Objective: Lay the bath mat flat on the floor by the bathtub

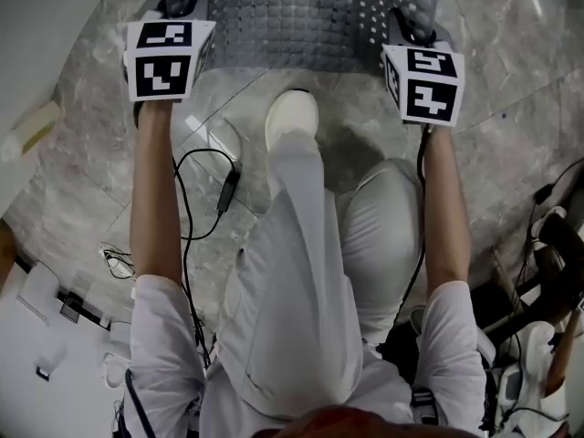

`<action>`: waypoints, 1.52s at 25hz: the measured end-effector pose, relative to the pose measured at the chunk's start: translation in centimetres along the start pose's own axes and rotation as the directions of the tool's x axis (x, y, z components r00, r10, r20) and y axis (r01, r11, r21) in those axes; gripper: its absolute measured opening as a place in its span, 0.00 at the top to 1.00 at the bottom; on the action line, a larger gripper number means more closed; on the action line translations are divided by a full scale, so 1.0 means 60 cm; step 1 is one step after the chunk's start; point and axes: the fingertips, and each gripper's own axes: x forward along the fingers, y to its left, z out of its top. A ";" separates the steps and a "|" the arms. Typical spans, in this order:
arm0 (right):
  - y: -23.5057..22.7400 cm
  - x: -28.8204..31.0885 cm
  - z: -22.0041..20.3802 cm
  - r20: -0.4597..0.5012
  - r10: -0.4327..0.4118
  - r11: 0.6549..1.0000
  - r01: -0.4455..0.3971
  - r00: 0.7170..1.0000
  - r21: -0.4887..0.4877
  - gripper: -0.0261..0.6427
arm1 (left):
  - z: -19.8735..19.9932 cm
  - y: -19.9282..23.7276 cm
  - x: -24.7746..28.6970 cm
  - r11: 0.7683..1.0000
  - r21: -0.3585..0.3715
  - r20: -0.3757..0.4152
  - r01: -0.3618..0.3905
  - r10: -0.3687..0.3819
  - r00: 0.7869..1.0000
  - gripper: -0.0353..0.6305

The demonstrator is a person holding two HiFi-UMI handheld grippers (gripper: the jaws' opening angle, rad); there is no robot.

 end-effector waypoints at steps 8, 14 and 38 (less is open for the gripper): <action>-0.057 0.088 -0.051 -0.074 -0.051 0.997 0.046 0.996 -0.064 0.93 | -0.039 0.039 0.058 0.999 0.005 -0.067 -0.054 0.055 0.996 0.93; -0.113 0.152 -0.090 -0.141 -0.077 0.993 0.064 0.987 -0.096 0.93 | -0.070 0.096 0.102 0.991 0.098 -0.132 -0.094 0.106 0.985 0.92; -0.198 0.227 -0.156 -0.148 0.308 0.924 -0.258 0.940 0.283 0.83 | -0.211 0.200 0.224 0.999 0.006 -0.289 -0.034 0.034 0.957 0.86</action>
